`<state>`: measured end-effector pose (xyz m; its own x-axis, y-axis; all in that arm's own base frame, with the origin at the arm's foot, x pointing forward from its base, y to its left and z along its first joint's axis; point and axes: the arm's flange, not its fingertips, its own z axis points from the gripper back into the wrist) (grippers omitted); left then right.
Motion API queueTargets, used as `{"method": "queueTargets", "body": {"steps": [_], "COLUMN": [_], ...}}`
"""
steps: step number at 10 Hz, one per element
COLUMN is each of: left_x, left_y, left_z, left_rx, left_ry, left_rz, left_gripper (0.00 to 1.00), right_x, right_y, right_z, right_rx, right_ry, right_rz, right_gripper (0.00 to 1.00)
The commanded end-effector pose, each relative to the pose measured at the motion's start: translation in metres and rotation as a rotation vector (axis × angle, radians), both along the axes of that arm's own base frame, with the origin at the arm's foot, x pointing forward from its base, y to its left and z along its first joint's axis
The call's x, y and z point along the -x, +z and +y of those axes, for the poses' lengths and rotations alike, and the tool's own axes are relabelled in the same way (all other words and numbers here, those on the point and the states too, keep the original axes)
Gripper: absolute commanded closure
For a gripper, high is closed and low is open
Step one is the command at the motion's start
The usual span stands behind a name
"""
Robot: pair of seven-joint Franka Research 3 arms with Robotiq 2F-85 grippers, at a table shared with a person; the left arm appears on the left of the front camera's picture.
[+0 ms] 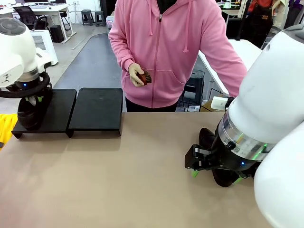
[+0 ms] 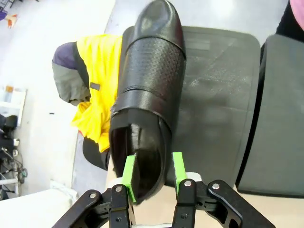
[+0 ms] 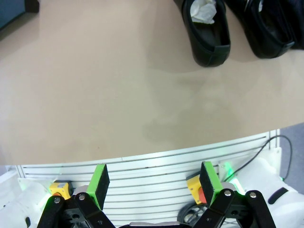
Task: Organize the shoes by placing them on the stand.
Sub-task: Place the Shoe from the middle of the table onto the Shoes Stand, then pick up one Shoe and place it in the middle of the table.
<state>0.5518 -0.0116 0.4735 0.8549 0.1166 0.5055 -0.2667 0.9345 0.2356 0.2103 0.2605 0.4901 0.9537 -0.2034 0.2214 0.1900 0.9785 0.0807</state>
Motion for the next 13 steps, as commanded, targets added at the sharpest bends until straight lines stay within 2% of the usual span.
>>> {"method": "queueTargets", "body": {"steps": [1, 7, 9, 10, 11, 12, 13], "left_x": [-0.009, -0.007, 0.013, 0.026, 0.044, 0.058, 0.066], "left_y": [-0.014, -0.02, 0.025, 0.042, 0.059, 0.071, 0.082], "left_z": [0.002, 0.0, -0.007, -0.017, -0.034, -0.048, -0.055], "left_rx": [-0.006, 0.0, -0.001, 0.041, 0.019, 0.006, 0.043], "left_ry": [-0.023, -0.01, 0.0, -0.013, -0.018, -0.067, -0.135], "left_rz": [0.023, 0.033, -0.066, -0.073, -0.09, -0.119, -0.11], "left_gripper": [0.6, 0.6, 0.6, 0.6, 0.6, 0.6, 0.6], "right_x": [0.0, 0.0, 0.0, 0.0, 0.0, 0.0, 0.0], "right_y": [0.001, 0.001, 0.001, 0.001, 0.001, 0.001, 0.001], "right_z": [-0.001, -0.001, -0.001, -0.001, -0.001, -0.001, -0.001], "right_rx": [-0.011, -0.011, -0.011, -0.011, -0.011, -0.011, -0.011], "right_ry": [0.016, 0.016, 0.016, 0.016, 0.016, 0.016, 0.016], "right_rz": [0.011, 0.011, 0.011, 0.011, 0.011, 0.011, 0.011], "right_gripper": [0.0, 0.0, 0.0, 0.0, 0.0, 0.0, 0.0]}}
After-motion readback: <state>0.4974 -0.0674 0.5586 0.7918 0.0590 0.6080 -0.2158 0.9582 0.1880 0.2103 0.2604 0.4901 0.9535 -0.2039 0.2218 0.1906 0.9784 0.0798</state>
